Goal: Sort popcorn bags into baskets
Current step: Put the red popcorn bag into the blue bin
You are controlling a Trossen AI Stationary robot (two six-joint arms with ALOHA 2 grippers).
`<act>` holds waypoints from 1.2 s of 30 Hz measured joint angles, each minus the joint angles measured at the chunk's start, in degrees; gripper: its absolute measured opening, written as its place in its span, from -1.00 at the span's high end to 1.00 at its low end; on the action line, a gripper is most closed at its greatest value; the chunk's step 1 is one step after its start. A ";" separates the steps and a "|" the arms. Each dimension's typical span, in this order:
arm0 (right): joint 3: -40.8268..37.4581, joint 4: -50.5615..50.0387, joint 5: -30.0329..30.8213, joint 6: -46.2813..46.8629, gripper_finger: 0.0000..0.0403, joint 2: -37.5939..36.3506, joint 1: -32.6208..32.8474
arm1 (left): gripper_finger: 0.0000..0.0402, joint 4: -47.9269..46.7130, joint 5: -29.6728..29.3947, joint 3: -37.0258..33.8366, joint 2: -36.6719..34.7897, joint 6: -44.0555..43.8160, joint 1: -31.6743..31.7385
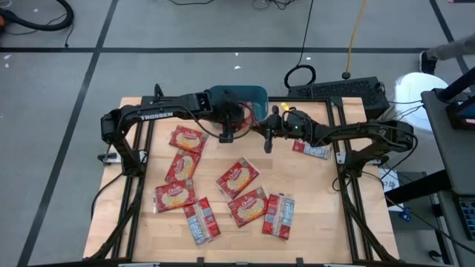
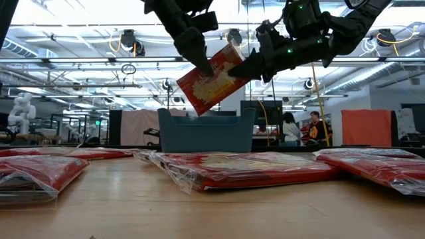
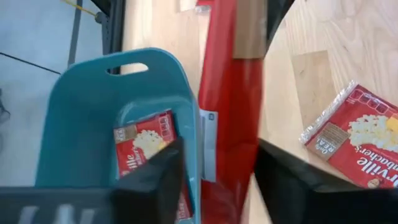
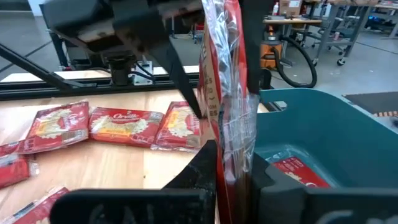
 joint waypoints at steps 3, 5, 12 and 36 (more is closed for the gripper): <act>0.00 0.21 0.14 -0.09 0.92 0.00 -0.34 | 0.49 -0.04 0.01 0.00 -0.30 1.46 0.00; 0.00 0.84 0.19 -0.17 0.92 0.00 -0.43 | 0.73 -0.13 0.09 0.18 -0.49 2.24 0.02; 0.00 0.84 0.64 0.33 0.78 -1.79 -0.46 | 0.80 -1.40 0.31 2.62 -0.51 3.60 0.51; -19.23 -11.33 10.16 6.27 0.21 -29.69 8.27 | 0.89 -7.66 7.40 11.54 -0.16 12.04 9.30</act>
